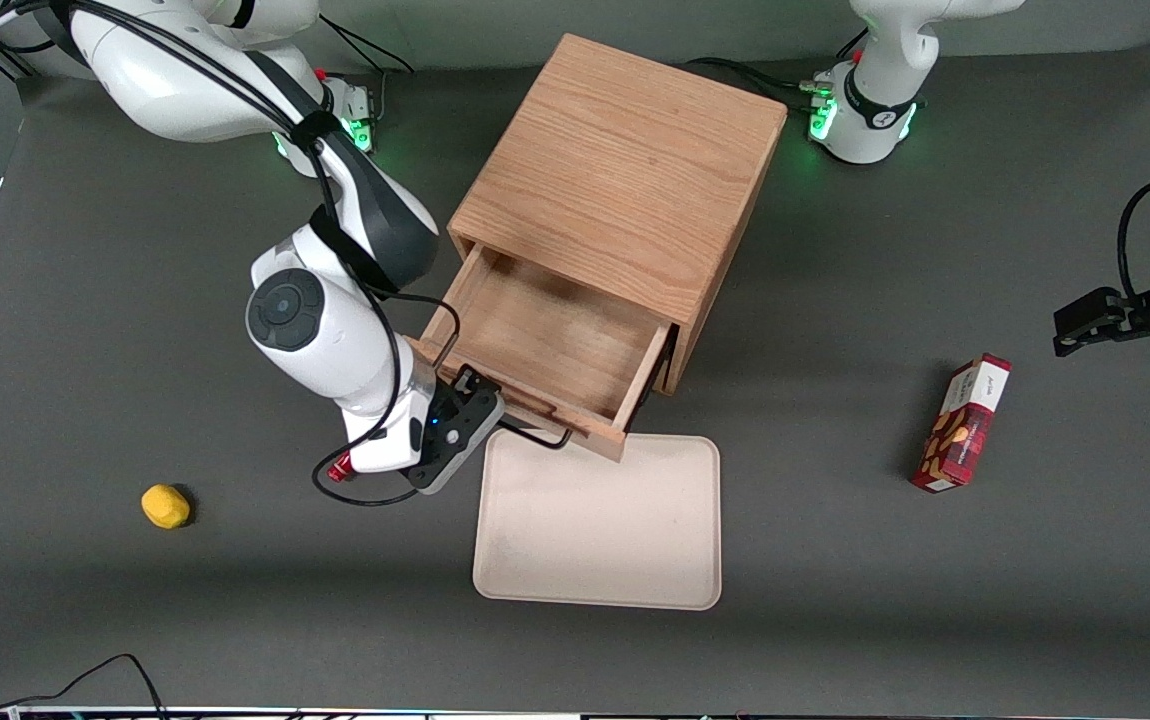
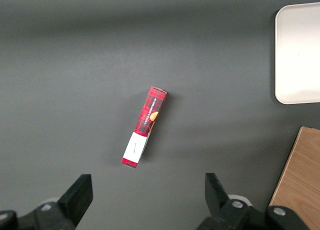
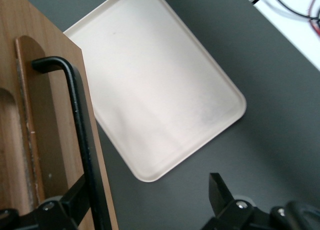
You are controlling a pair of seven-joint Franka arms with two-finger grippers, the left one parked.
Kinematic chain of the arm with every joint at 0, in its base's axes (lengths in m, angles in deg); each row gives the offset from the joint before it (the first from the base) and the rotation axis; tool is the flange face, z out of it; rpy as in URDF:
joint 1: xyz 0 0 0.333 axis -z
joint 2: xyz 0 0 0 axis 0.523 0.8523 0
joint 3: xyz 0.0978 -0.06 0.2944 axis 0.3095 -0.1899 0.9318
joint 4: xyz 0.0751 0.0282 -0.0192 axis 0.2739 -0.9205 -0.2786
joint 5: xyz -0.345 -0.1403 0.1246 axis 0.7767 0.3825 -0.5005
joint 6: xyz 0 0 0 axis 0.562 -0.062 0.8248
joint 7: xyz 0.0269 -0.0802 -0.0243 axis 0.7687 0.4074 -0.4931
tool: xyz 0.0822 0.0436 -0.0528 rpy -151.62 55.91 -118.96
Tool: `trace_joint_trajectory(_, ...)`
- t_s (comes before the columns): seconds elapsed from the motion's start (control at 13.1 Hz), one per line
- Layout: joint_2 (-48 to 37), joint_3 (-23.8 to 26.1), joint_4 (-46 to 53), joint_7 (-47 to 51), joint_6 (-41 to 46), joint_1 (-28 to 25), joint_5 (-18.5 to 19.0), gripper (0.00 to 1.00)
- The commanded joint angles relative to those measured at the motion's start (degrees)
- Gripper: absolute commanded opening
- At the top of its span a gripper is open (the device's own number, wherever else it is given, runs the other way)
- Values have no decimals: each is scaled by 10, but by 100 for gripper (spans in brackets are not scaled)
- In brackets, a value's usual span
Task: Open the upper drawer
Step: 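Pull the drawer handle outward with the right gripper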
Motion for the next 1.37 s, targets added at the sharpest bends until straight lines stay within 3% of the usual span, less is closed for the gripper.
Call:
trace_joint_trajectory(0.0,18,-25,31,-20,-17,-3,10,100)
trace_joint_trajectory(0.61,45,-66,79,-50,-17,1,-45,100)
trace_joint_trajectory(1.3,59,-70,132,-45,-21,-10,-50,100)
